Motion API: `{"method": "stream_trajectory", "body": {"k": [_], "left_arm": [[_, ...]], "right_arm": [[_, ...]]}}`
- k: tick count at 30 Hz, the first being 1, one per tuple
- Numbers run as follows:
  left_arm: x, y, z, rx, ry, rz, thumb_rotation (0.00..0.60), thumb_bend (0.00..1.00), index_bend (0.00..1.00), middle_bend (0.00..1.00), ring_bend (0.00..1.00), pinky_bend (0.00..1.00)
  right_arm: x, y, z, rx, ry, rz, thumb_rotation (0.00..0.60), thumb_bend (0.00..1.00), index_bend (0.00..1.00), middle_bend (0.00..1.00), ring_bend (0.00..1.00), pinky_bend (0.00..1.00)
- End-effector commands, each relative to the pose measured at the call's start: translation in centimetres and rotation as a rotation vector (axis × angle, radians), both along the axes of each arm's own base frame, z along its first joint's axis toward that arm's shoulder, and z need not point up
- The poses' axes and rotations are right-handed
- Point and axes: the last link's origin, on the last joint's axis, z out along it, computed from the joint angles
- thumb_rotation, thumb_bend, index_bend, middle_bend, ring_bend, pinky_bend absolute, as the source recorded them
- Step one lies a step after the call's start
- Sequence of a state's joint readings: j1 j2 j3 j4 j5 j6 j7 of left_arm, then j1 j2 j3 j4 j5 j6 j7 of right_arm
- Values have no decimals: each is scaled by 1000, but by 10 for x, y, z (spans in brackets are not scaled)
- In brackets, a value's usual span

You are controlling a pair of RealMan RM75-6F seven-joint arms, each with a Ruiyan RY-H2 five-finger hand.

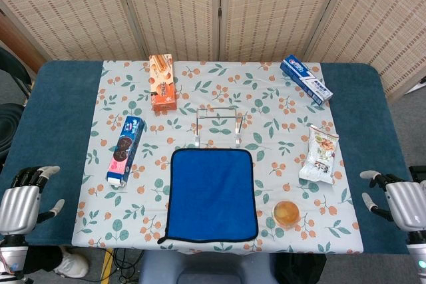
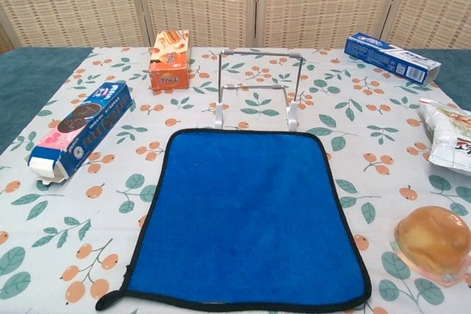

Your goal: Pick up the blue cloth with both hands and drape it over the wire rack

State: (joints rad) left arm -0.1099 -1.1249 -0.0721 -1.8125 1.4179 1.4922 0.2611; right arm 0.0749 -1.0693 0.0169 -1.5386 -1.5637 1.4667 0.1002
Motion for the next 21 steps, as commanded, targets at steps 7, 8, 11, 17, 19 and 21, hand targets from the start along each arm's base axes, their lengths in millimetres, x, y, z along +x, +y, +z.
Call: {"method": "stream_trajectory", "body": {"k": [7, 8, 11, 17, 19, 21], "left_arm": [[2, 2, 1, -5, 9, -15, 600, 221, 226, 261, 176, 142], [2, 2, 1, -7, 10, -18, 600, 221, 226, 261, 176, 142], [3, 2, 0, -12, 12, -27, 600, 221, 226, 261, 176, 142], [4, 5, 1, -28, 21, -56, 600, 221, 228, 262, 176, 142], [5, 6, 1, -52, 33, -79, 600, 221, 230, 262, 177, 146], [5, 8, 1, -78, 42, -109, 600, 221, 233, 261, 179, 158]], "right_arm": [[1, 0, 1, -7, 1, 11, 600, 334, 352, 493, 453, 632], [1, -1, 2, -8, 2, 13, 600, 334, 352, 493, 453, 632], [2, -1, 3, -19, 0, 20, 600, 334, 352, 493, 453, 632], [2, 0, 6, -28, 2, 26, 600, 335, 352, 493, 453, 632], [4, -1, 7, -29, 3, 30, 600, 334, 352, 493, 453, 632], [6, -2, 7, -29, -1, 40, 600, 335, 352, 493, 453, 632]]}}
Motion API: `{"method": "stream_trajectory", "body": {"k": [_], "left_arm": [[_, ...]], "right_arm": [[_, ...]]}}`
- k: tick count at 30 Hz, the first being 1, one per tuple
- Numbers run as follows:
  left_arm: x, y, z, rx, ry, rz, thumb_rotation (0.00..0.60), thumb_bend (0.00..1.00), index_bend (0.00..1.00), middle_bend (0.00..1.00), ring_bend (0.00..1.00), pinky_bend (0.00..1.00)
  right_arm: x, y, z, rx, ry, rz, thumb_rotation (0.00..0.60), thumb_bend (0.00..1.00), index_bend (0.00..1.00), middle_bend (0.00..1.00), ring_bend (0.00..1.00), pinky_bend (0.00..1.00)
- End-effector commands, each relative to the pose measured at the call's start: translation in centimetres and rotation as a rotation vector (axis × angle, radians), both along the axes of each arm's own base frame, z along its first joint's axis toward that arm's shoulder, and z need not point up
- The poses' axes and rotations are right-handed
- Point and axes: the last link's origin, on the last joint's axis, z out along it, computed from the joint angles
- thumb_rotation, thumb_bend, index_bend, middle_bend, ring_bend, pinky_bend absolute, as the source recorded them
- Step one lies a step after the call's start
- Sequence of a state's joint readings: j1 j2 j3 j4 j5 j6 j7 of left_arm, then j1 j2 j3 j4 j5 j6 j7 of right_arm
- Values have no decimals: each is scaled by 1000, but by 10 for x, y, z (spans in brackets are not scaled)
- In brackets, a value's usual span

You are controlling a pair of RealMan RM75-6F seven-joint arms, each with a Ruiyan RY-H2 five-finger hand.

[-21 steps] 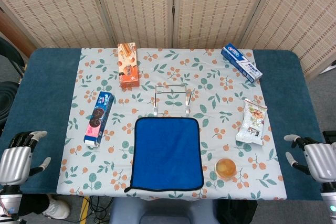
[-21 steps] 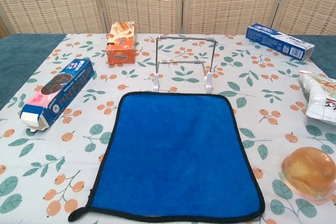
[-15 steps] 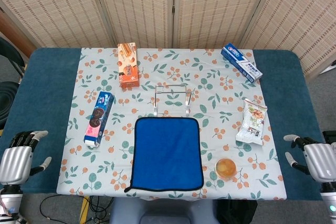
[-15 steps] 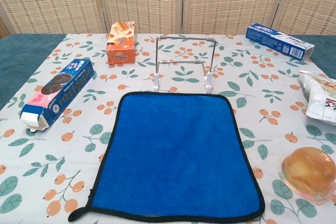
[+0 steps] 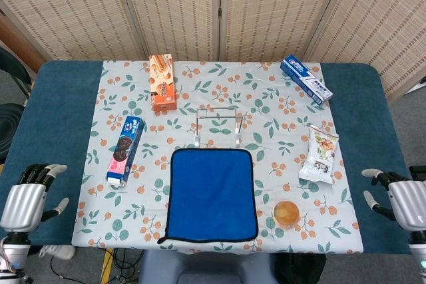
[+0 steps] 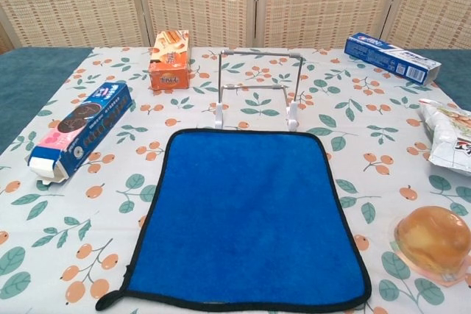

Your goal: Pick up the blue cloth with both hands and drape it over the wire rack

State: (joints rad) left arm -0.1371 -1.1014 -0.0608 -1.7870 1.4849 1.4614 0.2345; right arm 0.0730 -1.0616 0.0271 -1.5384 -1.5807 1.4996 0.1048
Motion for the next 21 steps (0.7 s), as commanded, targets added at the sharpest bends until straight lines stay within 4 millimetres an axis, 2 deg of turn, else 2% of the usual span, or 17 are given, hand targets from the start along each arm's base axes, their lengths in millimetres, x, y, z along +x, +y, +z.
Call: {"method": "stream_trajectory", "body": {"k": [1, 4, 9, 13, 16, 21], "left_arm": [[1, 3, 0, -41, 15, -47, 600, 221, 235, 261, 184, 165], [3, 5, -1, -73, 12, -88, 600, 221, 241, 262, 207, 206], [6, 9, -5, -136, 6, -159, 600, 221, 253, 297, 280, 354], [8, 10, -12, -197, 16, -221, 600, 221, 279, 426, 398, 525], [10, 11, -18, -241, 20, -261, 600, 221, 303, 544, 505, 667], [18, 10, -31, -318, 53, -340, 600, 221, 362, 745, 691, 883]], "right_arm": [[3, -1, 0, 3, -6, 14, 600, 335, 352, 493, 453, 632], [8, -3, -1, 17, -4, 33, 600, 334, 352, 493, 453, 632], [17, -5, -5, 53, 0, 68, 600, 334, 352, 493, 453, 632], [25, -6, -14, 112, 5, 100, 600, 334, 352, 507, 474, 630], [30, -8, -22, 161, 16, 126, 600, 334, 352, 547, 530, 671], [44, -13, -36, 212, 17, 197, 600, 334, 352, 684, 672, 851]]}}
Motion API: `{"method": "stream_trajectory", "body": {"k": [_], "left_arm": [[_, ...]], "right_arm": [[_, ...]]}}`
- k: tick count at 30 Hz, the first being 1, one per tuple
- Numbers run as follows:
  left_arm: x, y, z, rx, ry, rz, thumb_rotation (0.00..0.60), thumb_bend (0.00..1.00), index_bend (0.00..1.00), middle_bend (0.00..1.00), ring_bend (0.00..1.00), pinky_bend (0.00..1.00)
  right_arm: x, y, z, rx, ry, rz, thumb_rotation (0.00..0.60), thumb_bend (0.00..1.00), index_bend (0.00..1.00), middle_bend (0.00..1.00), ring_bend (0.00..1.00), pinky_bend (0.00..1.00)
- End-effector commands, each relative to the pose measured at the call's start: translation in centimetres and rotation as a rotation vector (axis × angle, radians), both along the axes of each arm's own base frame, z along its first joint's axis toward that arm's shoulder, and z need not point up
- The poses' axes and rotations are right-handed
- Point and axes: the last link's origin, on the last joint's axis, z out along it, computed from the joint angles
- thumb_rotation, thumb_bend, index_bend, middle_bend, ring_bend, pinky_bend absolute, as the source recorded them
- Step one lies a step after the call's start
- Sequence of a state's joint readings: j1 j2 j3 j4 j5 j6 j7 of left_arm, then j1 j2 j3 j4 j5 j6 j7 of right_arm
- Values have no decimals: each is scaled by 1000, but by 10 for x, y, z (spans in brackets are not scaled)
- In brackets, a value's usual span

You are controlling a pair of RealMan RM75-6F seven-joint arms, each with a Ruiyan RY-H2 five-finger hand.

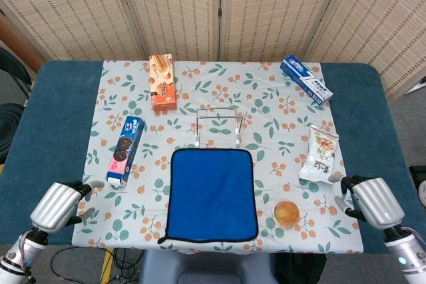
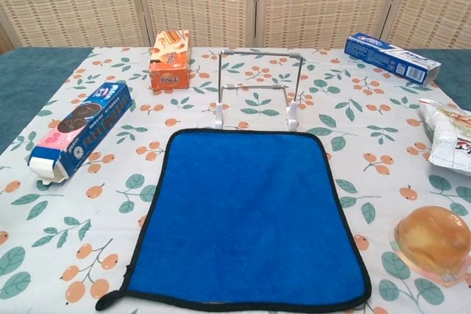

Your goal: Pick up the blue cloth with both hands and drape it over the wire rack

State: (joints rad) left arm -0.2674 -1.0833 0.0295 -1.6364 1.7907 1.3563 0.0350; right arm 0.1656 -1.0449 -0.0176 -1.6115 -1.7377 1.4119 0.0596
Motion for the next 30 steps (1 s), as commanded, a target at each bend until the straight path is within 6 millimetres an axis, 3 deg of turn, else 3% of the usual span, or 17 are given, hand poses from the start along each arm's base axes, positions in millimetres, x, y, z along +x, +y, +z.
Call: {"method": "stream_trajectory", "body": {"k": [1, 6, 12, 30], "left_arm": [[4, 0, -10, -45, 17, -49, 600, 221, 368, 765, 709, 902], [10, 1, -23, -97, 33, -102, 600, 221, 383, 873, 800, 969], [16, 1, -39, -143, 54, -138, 600, 221, 392, 962, 878, 1000], [32, -11, -92, -301, 87, -242, 600, 221, 406, 1000, 927, 1000]], "right_arm": [[8, -2, -9, 33, -5, 38, 600, 332, 352, 717, 700, 882], [22, -6, -24, 92, -1, 99, 600, 276, 352, 837, 801, 978], [37, -9, -41, 158, 3, 154, 600, 237, 352, 910, 874, 1000], [65, -10, -87, 329, 54, 280, 600, 238, 352, 929, 897, 1000]]}}
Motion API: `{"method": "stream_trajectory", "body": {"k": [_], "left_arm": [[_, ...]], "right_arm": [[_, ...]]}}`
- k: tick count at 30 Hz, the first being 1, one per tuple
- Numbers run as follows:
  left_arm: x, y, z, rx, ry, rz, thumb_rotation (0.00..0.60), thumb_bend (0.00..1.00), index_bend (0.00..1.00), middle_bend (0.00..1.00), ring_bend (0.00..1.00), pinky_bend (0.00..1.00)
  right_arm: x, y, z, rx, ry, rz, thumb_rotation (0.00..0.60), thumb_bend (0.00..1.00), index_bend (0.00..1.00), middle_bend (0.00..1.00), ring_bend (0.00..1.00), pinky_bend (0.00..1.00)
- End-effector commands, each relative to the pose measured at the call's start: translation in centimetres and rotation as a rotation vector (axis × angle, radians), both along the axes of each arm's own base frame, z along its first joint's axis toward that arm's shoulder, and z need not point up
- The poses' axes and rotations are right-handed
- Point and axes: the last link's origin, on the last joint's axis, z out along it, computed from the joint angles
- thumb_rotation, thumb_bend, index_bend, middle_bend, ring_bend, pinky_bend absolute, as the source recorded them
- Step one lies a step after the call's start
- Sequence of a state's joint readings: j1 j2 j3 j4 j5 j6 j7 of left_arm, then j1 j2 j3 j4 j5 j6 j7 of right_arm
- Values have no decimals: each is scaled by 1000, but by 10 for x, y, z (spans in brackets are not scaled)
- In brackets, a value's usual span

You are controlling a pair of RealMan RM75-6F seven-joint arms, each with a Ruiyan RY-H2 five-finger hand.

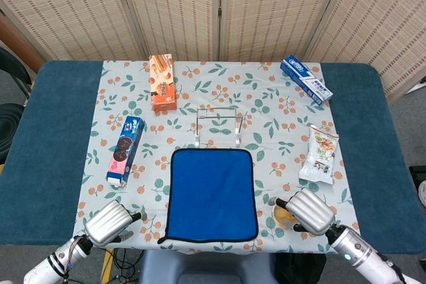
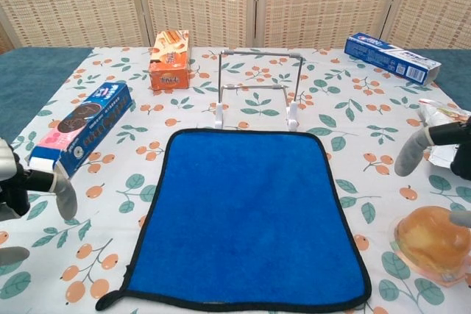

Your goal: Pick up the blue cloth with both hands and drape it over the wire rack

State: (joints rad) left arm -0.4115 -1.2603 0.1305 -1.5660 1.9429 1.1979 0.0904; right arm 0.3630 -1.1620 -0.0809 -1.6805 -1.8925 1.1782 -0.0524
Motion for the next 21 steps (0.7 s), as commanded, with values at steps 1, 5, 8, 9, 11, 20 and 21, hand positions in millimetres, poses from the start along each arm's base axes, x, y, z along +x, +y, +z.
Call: {"method": "stream_trajectory", "body": {"k": [1, 5, 8, 9, 11, 20, 21], "left_arm": [[3, -3, -13, -32, 15, -31, 600, 221, 407, 1000, 929, 1000], [7, -8, -26, -63, 7, -41, 600, 221, 413, 1000, 934, 1000], [10, -11, -38, -78, 0, -56, 600, 221, 417, 1000, 936, 1000], [12, -11, -41, -82, -3, -57, 600, 221, 418, 1000, 937, 1000], [14, -10, -48, -87, -9, -60, 600, 221, 420, 1000, 937, 1000], [23, -4, -66, -83, -13, -62, 600, 221, 421, 1000, 937, 1000], [24, -4, -67, -85, -12, -62, 600, 221, 421, 1000, 937, 1000]], "right_arm": [[4, 0, -7, 25, 6, 20, 600, 240, 352, 930, 897, 1000], [3, 0, -14, 51, 18, 20, 600, 242, 352, 930, 897, 1000], [5, 1, -21, 69, 29, 35, 600, 241, 352, 929, 897, 1000], [5, 2, -23, 74, 29, 41, 600, 242, 352, 930, 897, 1000], [6, 3, -27, 87, 33, 49, 600, 242, 352, 930, 897, 1000], [7, 3, -31, 97, 37, 53, 600, 242, 352, 930, 897, 1000], [6, 3, -31, 98, 37, 52, 600, 242, 352, 930, 897, 1000]]}}
